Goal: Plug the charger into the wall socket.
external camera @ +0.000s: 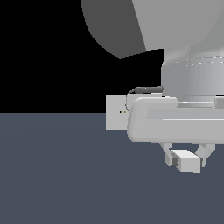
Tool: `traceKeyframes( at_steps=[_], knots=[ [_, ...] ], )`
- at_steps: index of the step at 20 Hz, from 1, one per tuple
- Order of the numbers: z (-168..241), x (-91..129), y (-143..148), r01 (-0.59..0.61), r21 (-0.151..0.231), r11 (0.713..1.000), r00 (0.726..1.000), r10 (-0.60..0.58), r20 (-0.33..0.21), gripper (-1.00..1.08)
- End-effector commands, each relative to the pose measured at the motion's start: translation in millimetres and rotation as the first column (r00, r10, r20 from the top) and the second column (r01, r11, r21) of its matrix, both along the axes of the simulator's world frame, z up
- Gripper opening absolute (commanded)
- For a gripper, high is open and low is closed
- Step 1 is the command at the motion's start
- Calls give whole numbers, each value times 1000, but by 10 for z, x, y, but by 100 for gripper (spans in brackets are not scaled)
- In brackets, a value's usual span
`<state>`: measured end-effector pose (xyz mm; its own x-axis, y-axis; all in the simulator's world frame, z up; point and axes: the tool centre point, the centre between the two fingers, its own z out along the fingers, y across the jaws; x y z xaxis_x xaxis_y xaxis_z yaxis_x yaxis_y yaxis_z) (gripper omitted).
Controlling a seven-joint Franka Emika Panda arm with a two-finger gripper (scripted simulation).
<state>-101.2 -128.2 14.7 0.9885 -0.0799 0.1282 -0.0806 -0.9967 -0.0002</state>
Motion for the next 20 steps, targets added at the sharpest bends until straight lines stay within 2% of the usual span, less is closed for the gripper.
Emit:
traceKeyframes(
  at_steps=[1, 6, 15, 20],
  knots=[
    [44, 29, 54, -2, 0, 1000, 1000, 2, 1, -100],
    [215, 128, 258, -5, 0, 1000, 1000, 5, 1, -100],
    [672, 404, 797, -13, 0, 1000, 1000, 13, 1, -100],
    [821, 501, 968, -16, -1, 1000, 1000, 16, 1, -100]
  ],
)
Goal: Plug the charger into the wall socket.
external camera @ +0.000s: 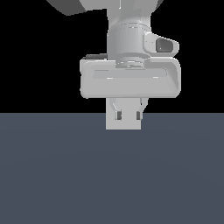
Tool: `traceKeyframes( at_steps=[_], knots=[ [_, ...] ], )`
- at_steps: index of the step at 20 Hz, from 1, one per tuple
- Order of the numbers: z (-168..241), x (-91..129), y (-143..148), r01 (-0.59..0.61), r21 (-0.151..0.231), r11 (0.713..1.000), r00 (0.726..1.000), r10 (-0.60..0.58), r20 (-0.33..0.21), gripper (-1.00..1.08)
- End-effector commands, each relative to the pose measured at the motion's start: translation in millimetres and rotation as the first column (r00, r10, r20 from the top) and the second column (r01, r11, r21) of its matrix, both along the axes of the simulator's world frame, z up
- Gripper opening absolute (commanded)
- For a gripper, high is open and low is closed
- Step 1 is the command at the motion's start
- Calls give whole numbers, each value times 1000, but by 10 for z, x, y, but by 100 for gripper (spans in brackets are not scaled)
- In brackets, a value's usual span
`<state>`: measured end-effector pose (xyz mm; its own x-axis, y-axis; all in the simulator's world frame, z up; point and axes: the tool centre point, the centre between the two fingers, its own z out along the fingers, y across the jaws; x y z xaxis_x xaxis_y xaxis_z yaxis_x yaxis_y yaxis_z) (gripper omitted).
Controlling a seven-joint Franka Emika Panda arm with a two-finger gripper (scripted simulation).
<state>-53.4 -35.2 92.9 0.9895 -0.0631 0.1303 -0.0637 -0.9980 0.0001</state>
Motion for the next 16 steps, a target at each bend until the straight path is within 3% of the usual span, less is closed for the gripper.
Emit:
traceKeyframes(
  at_steps=[1, 16],
  knots=[
    [55, 35, 59, 1, 0, 1000, 1000, -1, -1, -100],
    [73, 172, 76, -1, 0, 1000, 1000, 1, -1, -100]
  ],
)
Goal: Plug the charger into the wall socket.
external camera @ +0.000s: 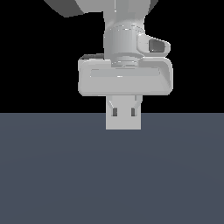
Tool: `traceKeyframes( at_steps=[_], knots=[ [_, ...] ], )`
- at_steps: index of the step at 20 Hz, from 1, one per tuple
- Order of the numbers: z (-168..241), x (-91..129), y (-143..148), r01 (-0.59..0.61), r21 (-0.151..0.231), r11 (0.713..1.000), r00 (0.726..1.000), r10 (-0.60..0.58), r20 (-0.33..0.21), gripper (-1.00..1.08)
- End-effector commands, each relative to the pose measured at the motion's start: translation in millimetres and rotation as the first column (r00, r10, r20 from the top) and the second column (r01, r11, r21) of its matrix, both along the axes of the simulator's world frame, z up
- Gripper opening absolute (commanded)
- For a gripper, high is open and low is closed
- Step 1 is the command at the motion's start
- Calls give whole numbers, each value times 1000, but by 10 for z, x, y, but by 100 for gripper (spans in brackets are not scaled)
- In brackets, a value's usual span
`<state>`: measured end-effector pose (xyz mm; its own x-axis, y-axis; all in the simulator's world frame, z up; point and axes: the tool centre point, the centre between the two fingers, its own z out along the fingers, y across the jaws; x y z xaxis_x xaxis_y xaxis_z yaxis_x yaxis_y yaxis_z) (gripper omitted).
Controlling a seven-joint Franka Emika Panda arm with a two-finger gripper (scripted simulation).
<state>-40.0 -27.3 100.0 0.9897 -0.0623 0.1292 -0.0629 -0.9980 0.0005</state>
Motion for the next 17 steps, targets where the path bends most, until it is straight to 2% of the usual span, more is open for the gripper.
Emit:
traceKeyframes(
  at_steps=[1, 9, 17],
  knots=[
    [2, 71, -5, 0, 0, 1000, 1000, 0, 0, -100],
    [0, 354, -25, 0, 0, 1000, 1000, 0, 0, -100],
    [1, 421, -29, 0, 0, 1000, 1000, 0, 0, -100]
  ],
)
